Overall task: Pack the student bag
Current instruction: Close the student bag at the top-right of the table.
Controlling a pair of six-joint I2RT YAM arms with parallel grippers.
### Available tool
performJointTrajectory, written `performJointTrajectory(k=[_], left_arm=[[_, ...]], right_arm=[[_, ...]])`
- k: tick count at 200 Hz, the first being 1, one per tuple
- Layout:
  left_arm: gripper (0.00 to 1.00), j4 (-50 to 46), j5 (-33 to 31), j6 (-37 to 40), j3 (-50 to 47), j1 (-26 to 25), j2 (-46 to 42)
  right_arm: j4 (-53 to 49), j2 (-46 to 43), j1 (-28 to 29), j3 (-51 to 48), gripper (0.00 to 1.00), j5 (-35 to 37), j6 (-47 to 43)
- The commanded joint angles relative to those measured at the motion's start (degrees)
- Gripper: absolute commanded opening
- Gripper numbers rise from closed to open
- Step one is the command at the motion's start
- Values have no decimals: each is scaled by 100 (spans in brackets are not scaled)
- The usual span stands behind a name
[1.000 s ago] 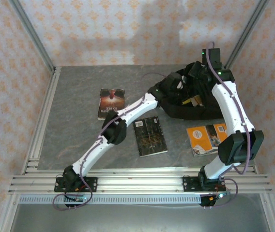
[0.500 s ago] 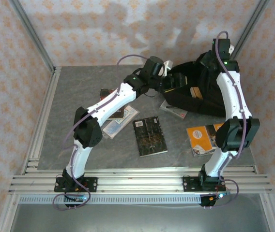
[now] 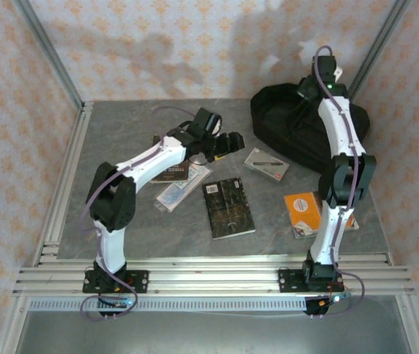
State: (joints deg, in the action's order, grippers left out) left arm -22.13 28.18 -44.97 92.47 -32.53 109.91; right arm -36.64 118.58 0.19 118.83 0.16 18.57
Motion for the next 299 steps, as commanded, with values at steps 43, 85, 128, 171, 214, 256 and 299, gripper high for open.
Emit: performJointTrajectory(k=[43, 85, 128, 171, 214, 256, 299], left_arm=[[82, -247, -255, 289, -625, 183, -1197], [82, -301, -313, 260, -1002, 300, -1544], [82, -90, -208, 190, -1388, 282, -1569], [82, -828, -575, 869, -530, -201, -773], [79, -997, -788, 846, 43, -503, -128], [78, -384, -1022, 299, -976, -347, -779], [78, -197, -1180, 189, -1968, -213, -1721]], right_arm=[[832, -1305, 901, -2423, 0, -883, 657], [1074, -2076, 1098, -3462, 0, -1133, 1221], [861, -2410, 1240, -3699, 37, -1048, 1075], [-191, -2938, 1235, -3467, 68, 721, 584], [-204, -3738, 1234, -4437, 65, 465, 413], [444, -4376, 1246, -5899, 62, -573, 632], [889, -4060, 1152, -6567, 63, -413, 985]])
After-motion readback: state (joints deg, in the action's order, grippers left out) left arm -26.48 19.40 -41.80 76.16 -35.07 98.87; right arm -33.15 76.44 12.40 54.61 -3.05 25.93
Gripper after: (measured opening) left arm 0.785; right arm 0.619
